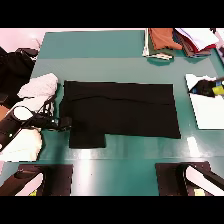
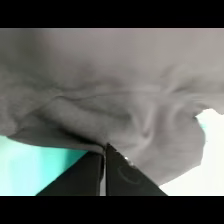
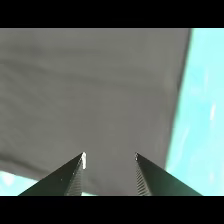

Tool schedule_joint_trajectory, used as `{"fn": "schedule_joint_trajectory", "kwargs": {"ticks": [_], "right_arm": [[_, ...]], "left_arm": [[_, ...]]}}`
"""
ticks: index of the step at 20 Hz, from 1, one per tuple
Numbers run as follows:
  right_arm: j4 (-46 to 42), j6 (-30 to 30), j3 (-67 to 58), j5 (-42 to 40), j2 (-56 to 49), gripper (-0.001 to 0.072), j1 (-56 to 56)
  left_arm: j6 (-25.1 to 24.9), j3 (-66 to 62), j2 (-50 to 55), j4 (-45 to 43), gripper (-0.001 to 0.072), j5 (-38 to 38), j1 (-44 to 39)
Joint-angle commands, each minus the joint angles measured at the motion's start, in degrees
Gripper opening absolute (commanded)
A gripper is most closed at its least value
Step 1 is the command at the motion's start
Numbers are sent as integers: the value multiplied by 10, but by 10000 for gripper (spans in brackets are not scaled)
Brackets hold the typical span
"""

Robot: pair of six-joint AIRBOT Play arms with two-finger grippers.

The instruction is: Fold the shirts.

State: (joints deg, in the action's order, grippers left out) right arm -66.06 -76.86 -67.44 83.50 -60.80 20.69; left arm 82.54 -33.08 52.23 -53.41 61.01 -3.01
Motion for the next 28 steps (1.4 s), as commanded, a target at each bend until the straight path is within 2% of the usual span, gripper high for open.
{"fn": "schedule_joint_trajectory", "kwargs": {"ticks": [1,2,3,5,9,15,16,20,22,25,28], "right_arm": [[-10,15,145,10,37,414,83],[-30,15,199,14,42,508,116],[-46,16,245,14,42,525,144],[-42,30,325,-7,42,511,192],[-9,39,399,-68,42,466,183],[-9,12,370,-121,-15,438,74],[-9,12,355,-126,-26,324,55],[-18,13,306,-109,-33,36,1],[-44,13,292,-92,-11,18,-9],[-113,13,276,-39,58,18,-8],[-150,12,258,7,130,17,-8]], "left_arm": [[-1,-44,-17,-2,23,13,-4],[-1,-49,-17,-2,23,15,-4],[-1,-49,-17,-2,23,14,-4],[-2,-49,-16,-2,23,12,-4],[-2,-49,-16,-2,23,11,-4],[-2,-49,-16,-2,23,17,-4],[-7,-49,-16,-2,23,20,-4],[-26,-63,-18,-22,21,59,-4],[-24,-67,-44,-41,21,81,-4],[16,-67,-107,-87,21,142,-4],[36,-67,-142,-78,22,210,-4]]}}
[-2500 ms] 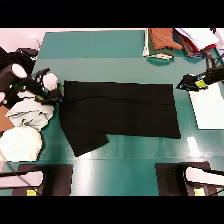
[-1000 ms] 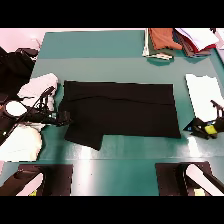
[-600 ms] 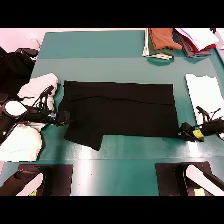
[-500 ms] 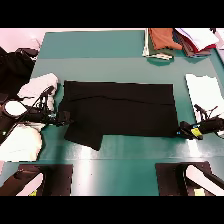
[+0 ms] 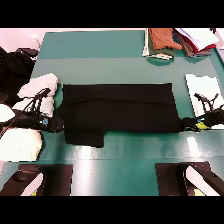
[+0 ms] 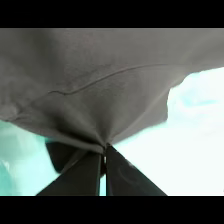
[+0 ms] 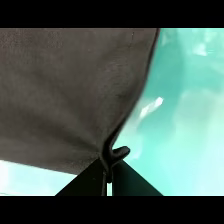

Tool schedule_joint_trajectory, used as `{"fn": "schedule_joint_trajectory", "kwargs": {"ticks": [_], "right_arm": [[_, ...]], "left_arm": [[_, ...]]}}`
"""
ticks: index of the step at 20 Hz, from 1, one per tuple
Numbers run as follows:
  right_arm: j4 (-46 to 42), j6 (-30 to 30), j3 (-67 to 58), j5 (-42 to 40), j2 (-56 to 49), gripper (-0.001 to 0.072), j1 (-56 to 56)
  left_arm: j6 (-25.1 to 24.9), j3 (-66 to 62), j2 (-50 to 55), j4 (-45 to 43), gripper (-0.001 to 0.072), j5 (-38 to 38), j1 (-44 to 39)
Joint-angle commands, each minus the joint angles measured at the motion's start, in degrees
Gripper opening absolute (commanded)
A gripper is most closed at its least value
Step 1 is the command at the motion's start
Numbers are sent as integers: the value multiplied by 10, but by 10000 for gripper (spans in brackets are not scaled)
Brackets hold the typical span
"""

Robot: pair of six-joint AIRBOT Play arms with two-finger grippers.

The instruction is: Fold the shirts.

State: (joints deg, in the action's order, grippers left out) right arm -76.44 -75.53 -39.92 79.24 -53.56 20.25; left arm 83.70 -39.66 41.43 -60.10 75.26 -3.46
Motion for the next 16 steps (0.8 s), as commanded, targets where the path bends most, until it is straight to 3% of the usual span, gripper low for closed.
{"fn": "schedule_joint_trajectory", "kwargs": {"ticks": [1,3,8,16], "right_arm": [[-42,-1,-22,47,73,17,-4],[-39,-1,-35,40,85,16,-4],[4,-6,-116,-13,-17,16,-24],[4,-41,-303,-71,-249,16,-101]], "left_arm": [[36,-1,-33,-9,22,81,0],[43,-2,-31,-10,22,63,0],[38,-30,11,-40,21,-102,0],[14,-196,286,-41,23,-214,0]]}}
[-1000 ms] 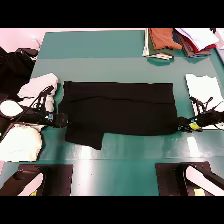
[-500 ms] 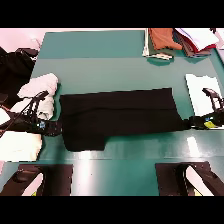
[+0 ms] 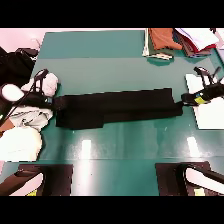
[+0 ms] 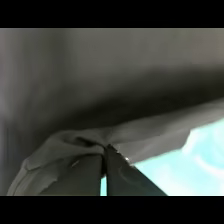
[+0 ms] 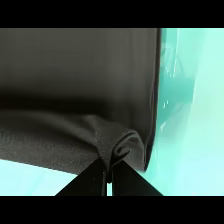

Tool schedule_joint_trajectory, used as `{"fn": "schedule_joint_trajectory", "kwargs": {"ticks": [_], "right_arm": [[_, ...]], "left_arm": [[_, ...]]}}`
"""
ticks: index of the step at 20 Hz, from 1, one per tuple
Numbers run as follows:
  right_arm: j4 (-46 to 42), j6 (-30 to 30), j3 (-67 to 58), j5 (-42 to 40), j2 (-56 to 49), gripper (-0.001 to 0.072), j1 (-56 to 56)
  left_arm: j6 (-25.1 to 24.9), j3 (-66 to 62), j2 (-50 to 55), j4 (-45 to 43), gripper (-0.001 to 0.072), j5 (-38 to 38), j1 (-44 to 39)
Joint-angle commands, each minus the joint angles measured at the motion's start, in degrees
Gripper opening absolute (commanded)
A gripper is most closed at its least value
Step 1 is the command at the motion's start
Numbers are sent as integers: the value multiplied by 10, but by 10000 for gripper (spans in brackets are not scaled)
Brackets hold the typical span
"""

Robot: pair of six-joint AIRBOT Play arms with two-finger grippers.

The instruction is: Fold the shirts.

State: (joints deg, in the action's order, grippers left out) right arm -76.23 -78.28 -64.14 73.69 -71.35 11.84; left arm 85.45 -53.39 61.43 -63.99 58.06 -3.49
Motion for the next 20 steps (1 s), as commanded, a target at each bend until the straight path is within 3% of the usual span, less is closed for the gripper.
{"fn": "schedule_joint_trajectory", "kwargs": {"ticks": [1,8,9,10,11,12,14,15,16,17,18,19,20], "right_arm": [[2,-14,-82,-14,-93,16,-19],[4,-14,-171,-3,-182,19,-19],[21,1,-176,-5,-187,76,-17],[51,15,-180,-4,-190,283,-11],[88,33,-181,-2,-190,391,-1],[114,49,-181,1,-190,391,11],[138,67,-180,27,-190,400,43],[137,75,-180,46,-190,454,61],[138,79,-174,60,-190,459,80],[138,79,-162,68,-190,516,102],[141,83,-144,66,-190,527,122],[157,97,-120,64,-193,527,141],[180,107,-101,65,-202,526,156]], "left_arm": [[-4,-76,109,-2,23,-50,1],[-3,-111,170,-1,24,-106,1],[1,-114,170,0,60,-106,1],[1,-121,170,2,355,-99,1],[1,-132,170,3,513,-86,1],[0,-147,170,2,478,-62,1],[0,-171,170,2,477,-24,1],[0,-176,170,8,477,-9,1],[0,-176,170,24,476,6,1],[-1,-174,170,46,371,14,0],[-15,-174,170,59,85,17,-7],[-33,-174,170,65,24,12,-19],[-34,-174,170,64,23,2,-35]]}}
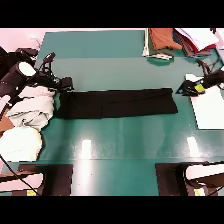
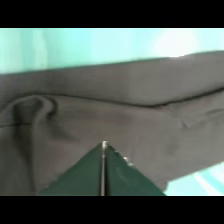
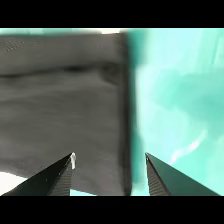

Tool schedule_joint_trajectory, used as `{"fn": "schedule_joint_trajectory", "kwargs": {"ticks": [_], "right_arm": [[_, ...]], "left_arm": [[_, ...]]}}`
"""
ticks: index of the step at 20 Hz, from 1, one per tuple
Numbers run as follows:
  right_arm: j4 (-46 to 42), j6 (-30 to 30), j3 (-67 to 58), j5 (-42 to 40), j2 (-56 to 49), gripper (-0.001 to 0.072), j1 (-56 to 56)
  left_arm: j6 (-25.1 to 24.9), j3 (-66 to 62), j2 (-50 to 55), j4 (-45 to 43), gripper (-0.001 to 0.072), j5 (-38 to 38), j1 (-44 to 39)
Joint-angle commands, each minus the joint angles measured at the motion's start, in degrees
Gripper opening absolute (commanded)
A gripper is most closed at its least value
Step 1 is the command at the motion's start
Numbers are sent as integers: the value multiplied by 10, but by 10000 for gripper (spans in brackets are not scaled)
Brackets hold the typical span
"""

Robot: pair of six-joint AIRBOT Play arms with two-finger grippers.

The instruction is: Fold the shirts.

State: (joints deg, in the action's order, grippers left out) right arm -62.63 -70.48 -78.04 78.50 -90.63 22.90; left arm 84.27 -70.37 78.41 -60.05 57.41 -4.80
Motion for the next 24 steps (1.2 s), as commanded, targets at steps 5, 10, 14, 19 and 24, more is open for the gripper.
{"fn": "schedule_joint_trajectory", "kwargs": {"ticks": [5,10,14,19,24], "right_arm": [[163,57,86,12,-85,471,46],[196,97,61,-16,-98,57,-29],[196,85,-32,25,-36,17,-61],[196,37,-124,40,68,17,-120],[196,-2,-196,40,97,17,-197]], "left_arm": [[9,-5,26,26,23,-38,-104],[14,-14,89,73,22,-97,-165],[14,-82,165,84,22,-97,-202],[14,-155,252,88,22,-94,-235],[13,-180,286,96,22,-109,-244]]}}
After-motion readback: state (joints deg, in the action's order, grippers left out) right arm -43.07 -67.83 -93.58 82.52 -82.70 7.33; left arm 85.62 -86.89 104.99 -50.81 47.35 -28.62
